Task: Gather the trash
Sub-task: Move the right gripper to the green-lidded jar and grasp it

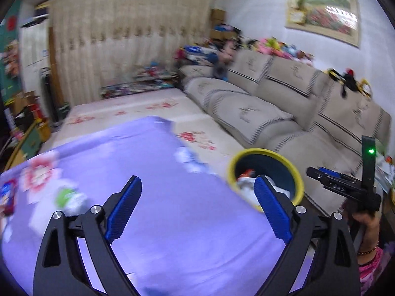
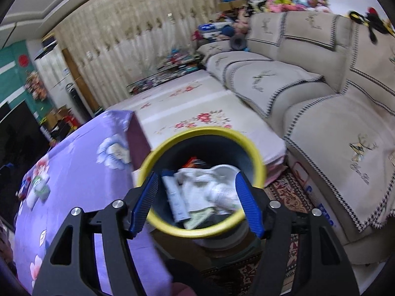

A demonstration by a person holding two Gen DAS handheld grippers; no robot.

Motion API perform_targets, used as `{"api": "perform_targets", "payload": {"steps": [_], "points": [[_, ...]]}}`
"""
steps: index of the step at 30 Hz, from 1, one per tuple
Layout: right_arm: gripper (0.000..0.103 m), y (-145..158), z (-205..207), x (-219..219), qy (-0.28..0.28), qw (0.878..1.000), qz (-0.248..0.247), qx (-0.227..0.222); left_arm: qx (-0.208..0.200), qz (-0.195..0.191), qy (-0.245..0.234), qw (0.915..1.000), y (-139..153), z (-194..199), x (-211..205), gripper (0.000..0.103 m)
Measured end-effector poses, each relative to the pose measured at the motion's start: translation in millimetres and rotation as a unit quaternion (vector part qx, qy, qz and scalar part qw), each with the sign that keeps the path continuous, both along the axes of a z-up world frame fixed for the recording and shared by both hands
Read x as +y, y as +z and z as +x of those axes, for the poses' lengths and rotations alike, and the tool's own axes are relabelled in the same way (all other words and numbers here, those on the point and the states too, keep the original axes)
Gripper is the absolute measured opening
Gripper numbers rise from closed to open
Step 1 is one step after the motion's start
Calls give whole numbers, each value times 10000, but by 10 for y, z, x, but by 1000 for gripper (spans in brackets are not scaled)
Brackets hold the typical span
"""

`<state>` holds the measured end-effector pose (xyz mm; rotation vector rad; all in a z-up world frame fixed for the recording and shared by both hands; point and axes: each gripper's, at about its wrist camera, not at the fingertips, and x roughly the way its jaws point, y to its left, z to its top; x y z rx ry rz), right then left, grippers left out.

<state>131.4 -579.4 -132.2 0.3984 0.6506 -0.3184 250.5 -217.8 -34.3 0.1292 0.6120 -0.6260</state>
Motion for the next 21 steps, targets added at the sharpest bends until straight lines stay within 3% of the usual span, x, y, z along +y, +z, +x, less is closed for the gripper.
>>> {"api": "perform_targets", "payload": {"steps": [7, 11, 17, 21], "points": [[63, 126, 496, 777, 933, 9954, -198, 62, -402, 25, 1196, 9920, -59, 81, 1368, 97], [63, 173, 801, 1308, 1570, 9872, -253, 85, -677, 228, 2027, 9766, -220, 194, 2126, 98], [63, 279, 1248, 2209, 2660, 9627, -488, 56, -840, 347, 2812, 9553, -510, 353, 2755, 98], [63, 324, 1482, 2702, 3312, 9414, -644, -34, -608, 237, 2913, 9544, -657, 440, 2925, 98]]}}
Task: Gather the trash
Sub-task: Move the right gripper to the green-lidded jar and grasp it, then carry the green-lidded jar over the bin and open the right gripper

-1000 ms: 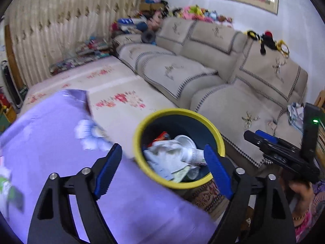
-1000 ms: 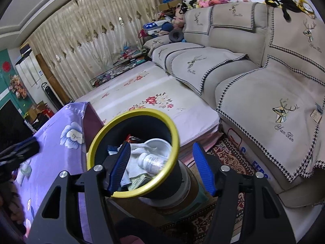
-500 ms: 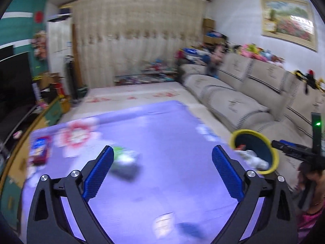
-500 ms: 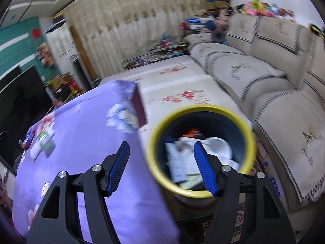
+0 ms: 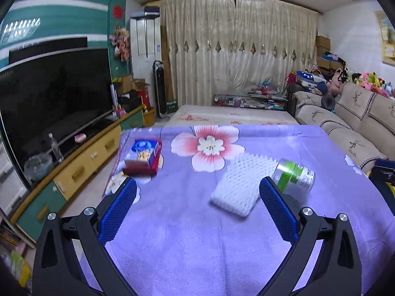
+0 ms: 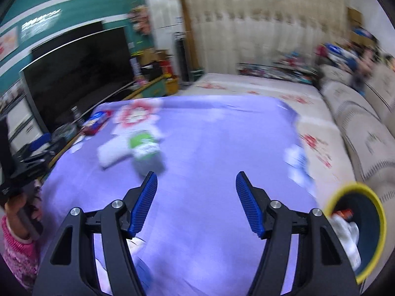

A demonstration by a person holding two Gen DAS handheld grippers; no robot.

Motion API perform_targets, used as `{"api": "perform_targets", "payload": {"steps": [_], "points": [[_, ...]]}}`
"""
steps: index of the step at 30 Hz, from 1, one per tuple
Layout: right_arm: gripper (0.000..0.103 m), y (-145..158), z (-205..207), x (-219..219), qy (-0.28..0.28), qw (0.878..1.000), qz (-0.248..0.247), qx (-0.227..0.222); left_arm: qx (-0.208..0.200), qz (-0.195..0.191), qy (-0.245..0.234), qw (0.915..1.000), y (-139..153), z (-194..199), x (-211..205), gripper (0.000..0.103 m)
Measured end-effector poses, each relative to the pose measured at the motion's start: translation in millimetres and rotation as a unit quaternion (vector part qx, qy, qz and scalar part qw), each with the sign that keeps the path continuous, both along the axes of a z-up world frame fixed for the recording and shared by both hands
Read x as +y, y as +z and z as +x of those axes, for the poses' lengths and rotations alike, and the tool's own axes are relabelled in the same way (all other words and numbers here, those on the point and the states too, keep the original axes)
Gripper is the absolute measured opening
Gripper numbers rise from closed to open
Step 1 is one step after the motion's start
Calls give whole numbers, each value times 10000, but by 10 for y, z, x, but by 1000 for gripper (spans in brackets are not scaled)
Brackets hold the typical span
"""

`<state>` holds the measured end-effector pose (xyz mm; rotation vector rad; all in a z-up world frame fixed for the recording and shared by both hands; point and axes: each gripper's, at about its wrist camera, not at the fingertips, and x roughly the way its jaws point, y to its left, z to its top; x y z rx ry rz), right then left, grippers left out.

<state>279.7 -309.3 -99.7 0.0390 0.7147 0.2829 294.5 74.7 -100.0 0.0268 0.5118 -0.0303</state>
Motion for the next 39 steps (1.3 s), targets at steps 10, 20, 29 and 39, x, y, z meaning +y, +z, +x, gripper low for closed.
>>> {"api": "perform_targets", "payload": {"steps": [10, 20, 29, 39], "points": [[67, -331, 671, 699, 930, 9950, -205, 310, 94, -18, -131, 9999, -71, -1, -162, 98], [68, -638, 1071, 975, 1225, 9902, -248, 617, 298, -319, -419, 9982, -109, -6, -282, 98], [53, -706, 1080, 1044, 1310, 9887, -153, 710, 371, -330, -479, 9976, -158, 3, -338, 98], [50, -499, 802, 907, 1146, 9912, -51, 654, 444, -259, -540, 9972, -206, 27, -407, 98]]}}
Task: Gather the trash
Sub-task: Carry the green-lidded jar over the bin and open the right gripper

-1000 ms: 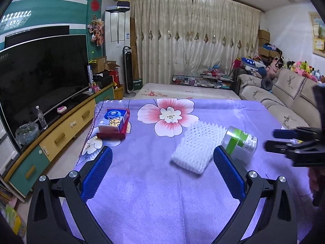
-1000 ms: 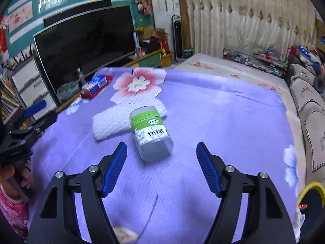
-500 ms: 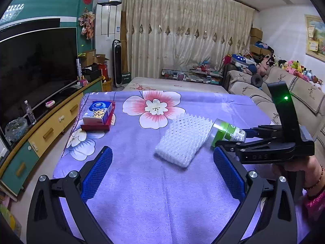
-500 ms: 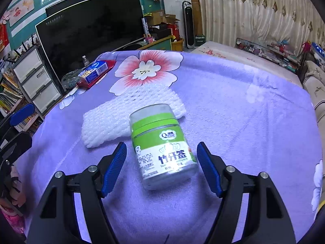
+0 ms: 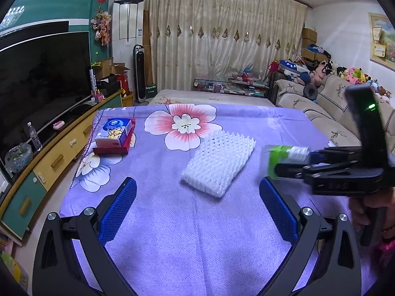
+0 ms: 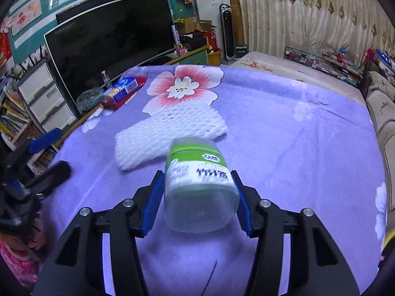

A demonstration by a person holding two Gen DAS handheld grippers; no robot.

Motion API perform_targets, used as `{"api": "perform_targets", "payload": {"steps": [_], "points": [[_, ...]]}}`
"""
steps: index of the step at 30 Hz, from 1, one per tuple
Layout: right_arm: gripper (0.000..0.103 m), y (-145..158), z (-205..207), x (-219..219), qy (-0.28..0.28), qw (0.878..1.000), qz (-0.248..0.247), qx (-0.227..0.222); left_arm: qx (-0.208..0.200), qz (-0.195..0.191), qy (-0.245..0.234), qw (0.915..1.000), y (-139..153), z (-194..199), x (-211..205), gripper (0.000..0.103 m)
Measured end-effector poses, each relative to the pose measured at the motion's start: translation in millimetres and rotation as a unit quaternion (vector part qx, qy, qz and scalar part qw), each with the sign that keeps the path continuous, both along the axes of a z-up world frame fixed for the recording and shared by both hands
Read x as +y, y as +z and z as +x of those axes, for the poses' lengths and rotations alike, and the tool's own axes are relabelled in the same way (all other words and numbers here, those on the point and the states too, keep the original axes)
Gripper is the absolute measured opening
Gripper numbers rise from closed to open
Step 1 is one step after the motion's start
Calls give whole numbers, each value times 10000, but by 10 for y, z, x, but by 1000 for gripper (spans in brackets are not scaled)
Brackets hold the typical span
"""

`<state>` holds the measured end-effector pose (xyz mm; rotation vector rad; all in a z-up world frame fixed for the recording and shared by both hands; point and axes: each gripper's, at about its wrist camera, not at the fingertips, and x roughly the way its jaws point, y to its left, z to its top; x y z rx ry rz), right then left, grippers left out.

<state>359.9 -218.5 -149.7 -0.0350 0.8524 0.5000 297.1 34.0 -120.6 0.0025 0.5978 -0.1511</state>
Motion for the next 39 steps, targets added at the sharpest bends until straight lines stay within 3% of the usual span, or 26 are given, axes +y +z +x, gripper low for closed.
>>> {"api": "perform_targets", "payload": {"steps": [9, 14, 20, 26, 35, 36, 39], "points": [[49, 307, -599, -572, -533, 9978, 343, -218, 15, -4, -47, 10000, -17, 10, 3, 98], [49, 445, -996, -1115, -1161, 9912, 384, -506, 50, -26, -49, 10000, -25, 19, -1, 98], [49, 438, -1307, -2009, -2406, 9687, 237, -565, 50, -7, -56, 10000, -35, 22, -7, 98], [49, 164, -1465, -2882, -3608, 9321, -161, -263, 58, -7, -59, 10000, -41, 24, -7, 98], [50, -217, -1318, -3462, -4128, 9105, -195, 159, 118, 65, -91, 9999, -87, 50, -31, 98], [53, -241, -1294, -3500, -4270, 9040, -150, 159, 119, 65, -94, 9999, -92, 50, -29, 98], [54, -213, -1322, -3527, -4358, 9000, -2, 63, 138, 72, -96, 9998, -93, 58, -33, 98]]}}
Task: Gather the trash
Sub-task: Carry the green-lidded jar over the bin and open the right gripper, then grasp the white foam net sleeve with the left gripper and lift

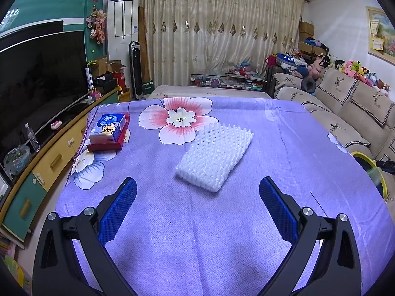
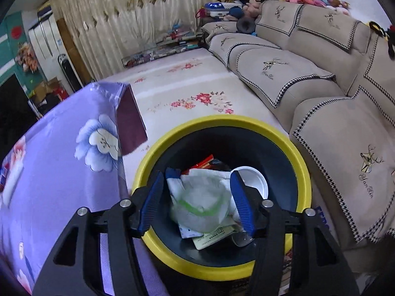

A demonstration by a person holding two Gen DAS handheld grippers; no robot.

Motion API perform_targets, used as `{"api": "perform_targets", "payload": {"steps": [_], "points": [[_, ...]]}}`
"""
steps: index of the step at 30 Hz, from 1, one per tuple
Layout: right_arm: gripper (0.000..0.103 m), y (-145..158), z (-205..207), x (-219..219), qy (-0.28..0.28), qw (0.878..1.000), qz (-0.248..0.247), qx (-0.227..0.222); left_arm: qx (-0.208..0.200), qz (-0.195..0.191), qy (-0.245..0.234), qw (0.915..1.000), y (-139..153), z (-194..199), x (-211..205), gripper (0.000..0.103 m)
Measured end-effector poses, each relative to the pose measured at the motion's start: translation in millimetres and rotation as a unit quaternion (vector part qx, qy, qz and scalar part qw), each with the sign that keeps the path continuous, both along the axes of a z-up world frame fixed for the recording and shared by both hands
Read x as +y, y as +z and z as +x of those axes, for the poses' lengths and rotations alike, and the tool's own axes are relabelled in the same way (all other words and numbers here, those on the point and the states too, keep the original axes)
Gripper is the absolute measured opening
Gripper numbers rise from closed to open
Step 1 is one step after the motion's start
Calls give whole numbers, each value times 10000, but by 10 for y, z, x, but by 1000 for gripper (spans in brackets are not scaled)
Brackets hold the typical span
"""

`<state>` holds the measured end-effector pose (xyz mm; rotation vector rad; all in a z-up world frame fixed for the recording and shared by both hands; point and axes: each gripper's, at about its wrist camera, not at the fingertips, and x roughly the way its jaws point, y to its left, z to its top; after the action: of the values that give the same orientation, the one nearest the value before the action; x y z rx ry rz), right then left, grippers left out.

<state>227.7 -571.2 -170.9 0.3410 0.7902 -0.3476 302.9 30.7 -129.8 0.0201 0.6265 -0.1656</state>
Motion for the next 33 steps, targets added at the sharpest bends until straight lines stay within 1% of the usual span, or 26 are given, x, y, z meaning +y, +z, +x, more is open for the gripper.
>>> {"api": "perform_targets", "payload": {"steps": [2, 11, 13, 16, 18, 21, 24, 28, 33], "points": [[57, 28, -27, 21, 1, 10000, -7, -91, 30, 7, -16, 10000, -16, 8, -3, 98], [60, 120, -127, 233, 255, 9993, 46, -267, 106, 117, -189, 9997, -58, 46, -121, 98], [60, 142, -136, 277, 327, 9990, 67, -293, 171, 132, -176, 9996, -49, 64, -142, 98], [61, 190, -166, 318, 414, 9985, 49, -362, 351, 21, -270, 9990, -3, 119, -156, 98], [62, 221, -187, 338, 474, 9980, 66, -416, 437, 89, -372, 9983, 47, 181, -197, 98], [62, 236, -213, 346, 517, 9975, 104, -476, 519, 266, -581, 9966, 112, 321, -279, 98], [63, 230, -237, 345, 536, 9970, 177, -529, 593, 500, -782, 9939, 118, 548, -394, 98], [63, 191, -236, 329, 551, 9969, 254, -503, 829, 561, -1041, 9895, 27, 878, -509, 98], [63, 172, -225, 322, 573, 9969, 270, -468, 1120, 737, -1038, 9855, -187, 1251, -562, 98]]}}
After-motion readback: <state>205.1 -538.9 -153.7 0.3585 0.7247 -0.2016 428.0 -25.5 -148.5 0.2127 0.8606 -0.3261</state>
